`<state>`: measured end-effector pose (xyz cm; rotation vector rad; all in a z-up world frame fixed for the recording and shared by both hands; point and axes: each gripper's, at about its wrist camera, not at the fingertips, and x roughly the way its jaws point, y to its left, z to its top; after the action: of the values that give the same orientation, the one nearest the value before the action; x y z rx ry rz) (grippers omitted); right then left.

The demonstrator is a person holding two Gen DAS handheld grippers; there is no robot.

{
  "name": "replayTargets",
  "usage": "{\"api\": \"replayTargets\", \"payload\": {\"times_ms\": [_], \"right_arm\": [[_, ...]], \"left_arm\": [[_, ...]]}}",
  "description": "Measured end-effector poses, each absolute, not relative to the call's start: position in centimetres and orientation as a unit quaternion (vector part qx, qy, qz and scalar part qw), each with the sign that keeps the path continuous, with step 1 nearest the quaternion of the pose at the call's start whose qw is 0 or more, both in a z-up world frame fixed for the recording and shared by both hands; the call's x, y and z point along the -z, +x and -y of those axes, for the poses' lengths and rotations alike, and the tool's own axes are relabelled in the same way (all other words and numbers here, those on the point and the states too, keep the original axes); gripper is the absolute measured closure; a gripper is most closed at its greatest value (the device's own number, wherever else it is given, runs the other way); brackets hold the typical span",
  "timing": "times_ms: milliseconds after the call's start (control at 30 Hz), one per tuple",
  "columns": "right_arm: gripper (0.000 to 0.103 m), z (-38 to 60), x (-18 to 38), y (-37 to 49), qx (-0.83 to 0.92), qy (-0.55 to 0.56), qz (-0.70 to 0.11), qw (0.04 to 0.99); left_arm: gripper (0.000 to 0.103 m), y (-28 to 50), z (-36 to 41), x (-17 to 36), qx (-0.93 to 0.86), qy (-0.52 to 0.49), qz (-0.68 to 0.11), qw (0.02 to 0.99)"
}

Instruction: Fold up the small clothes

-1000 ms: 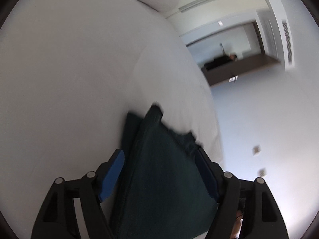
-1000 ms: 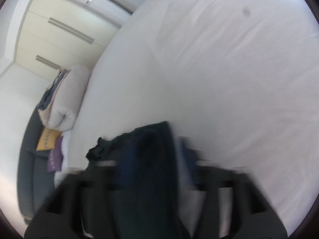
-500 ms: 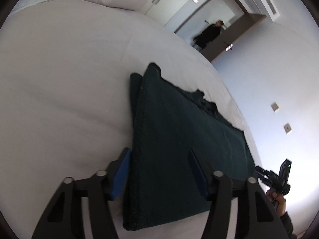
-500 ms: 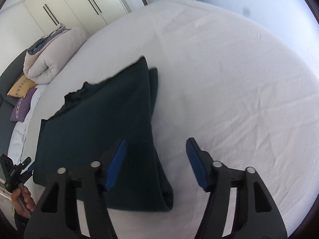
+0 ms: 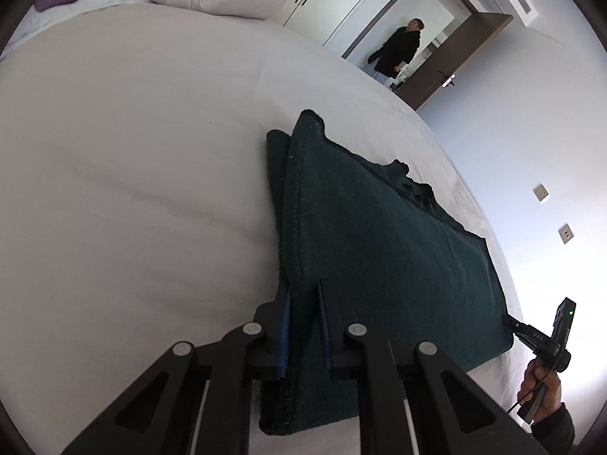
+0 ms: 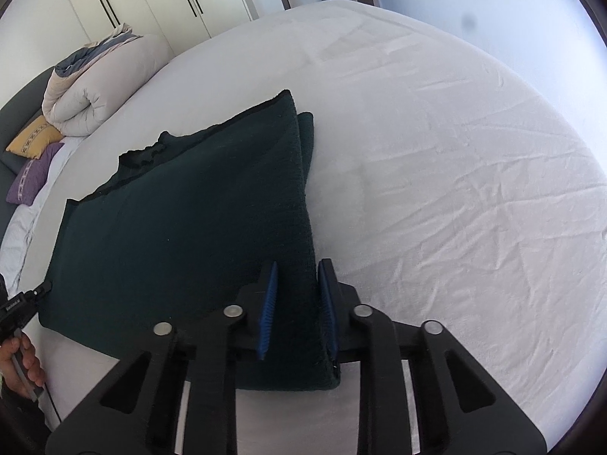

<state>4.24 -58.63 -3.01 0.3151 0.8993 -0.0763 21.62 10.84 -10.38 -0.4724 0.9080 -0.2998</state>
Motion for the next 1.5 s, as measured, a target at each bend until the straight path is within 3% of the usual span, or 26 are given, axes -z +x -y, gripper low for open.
{"api": "replayTargets", "payload": {"times_ms": [400,800,1500], "right_arm": [[0.097,59.7,2.5,2.7,0.039,0.158,-0.420,0.893],[0.098,60.1,0.9,0.1,0.036,0.179,-0.404,0.896],[0.098,61.2,4.0,-2.0,0.042,0.218,-0.425,0.878]], "left_arm": [[0.098,21.1,-10.6,9.4,0.133,-0.192,-0.430,0.872],[0.098,19.0,-10.9,9.0,0.141,-0.193,-0.431,0.870],[0.097,18.1,-12.4,11.9,0.141,-0.240,-0.466,0.840]]}}
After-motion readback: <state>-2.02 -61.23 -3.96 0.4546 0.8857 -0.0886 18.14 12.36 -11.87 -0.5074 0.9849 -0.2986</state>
